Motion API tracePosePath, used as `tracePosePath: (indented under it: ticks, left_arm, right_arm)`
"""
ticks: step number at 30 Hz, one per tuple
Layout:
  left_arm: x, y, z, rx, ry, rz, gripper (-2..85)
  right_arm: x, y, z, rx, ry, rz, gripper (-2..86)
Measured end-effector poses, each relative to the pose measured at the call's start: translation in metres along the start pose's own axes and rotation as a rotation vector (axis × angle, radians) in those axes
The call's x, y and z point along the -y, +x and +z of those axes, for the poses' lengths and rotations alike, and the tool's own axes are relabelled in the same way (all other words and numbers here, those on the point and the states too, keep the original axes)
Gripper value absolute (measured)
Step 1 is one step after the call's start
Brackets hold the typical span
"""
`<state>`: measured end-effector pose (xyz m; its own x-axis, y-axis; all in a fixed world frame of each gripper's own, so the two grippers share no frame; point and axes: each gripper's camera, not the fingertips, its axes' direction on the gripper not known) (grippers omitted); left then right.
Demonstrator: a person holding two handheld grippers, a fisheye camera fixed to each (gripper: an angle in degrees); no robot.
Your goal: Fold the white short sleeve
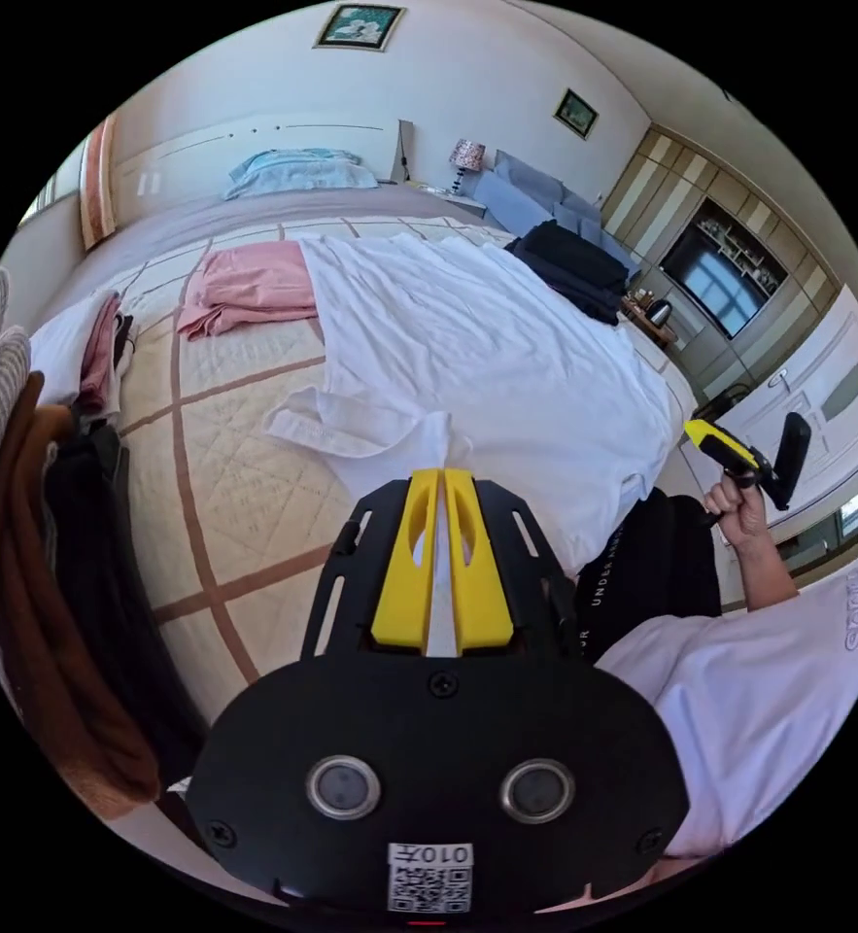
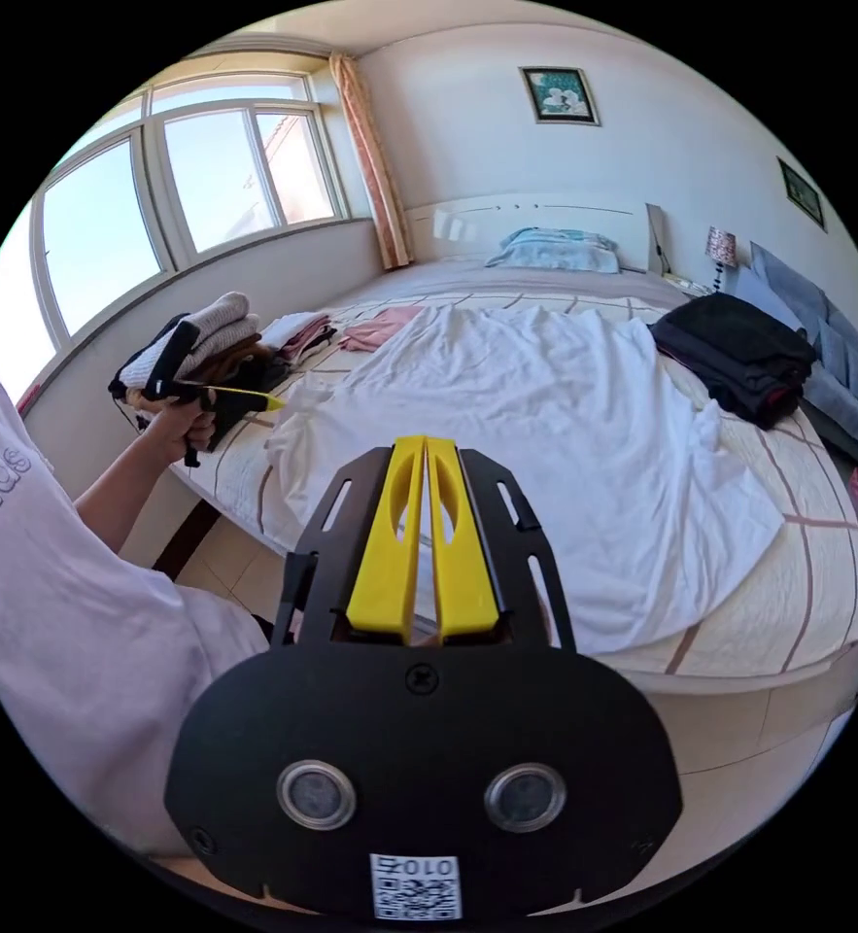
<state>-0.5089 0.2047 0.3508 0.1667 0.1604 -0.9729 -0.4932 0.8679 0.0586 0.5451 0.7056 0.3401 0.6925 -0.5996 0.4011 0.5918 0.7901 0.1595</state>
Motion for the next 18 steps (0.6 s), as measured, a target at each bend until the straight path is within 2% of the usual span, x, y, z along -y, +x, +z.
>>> tracePosePath:
  ticks: [3, 7, 12, 15, 17, 18]
  left_arm:
    - [-0.022, -0.024, -0.023, -0.016, 0.078, -0.130, 0.1]
    - [-0.055, -0.040, -0.042, 0.126, 0.133, -0.293, -0.1]
    - [-0.075, -0.031, -0.030, 0.338, 0.018, -0.313, -0.2]
    - [-0.086, -0.030, -0.020, 0.599, -0.075, -0.308, -0.2]
    - [-0.088, -0.032, -0.018, 0.558, -0.103, -0.282, -0.3]
    - [-0.087, -0.025, -0.023, 0.526, -0.060, -0.253, -0.2]
  right_arm:
    - [-0.009, 0.027, -0.016, -0.011, 0.026, 0.072, 2.6]
    - [-0.014, 0.043, -0.029, -0.040, 0.036, 0.086, 2.7]
    - [-0.012, 0.058, -0.034, -0.076, 0.016, 0.102, 2.9]
    - [-0.014, 0.074, -0.040, -0.091, 0.020, 0.147, 3.1]
    - [-0.015, 0.090, -0.042, -0.162, -0.033, 0.183, 3.7]
    - [-0.015, 0.095, -0.043, -0.192, -0.044, 0.200, 4.0]
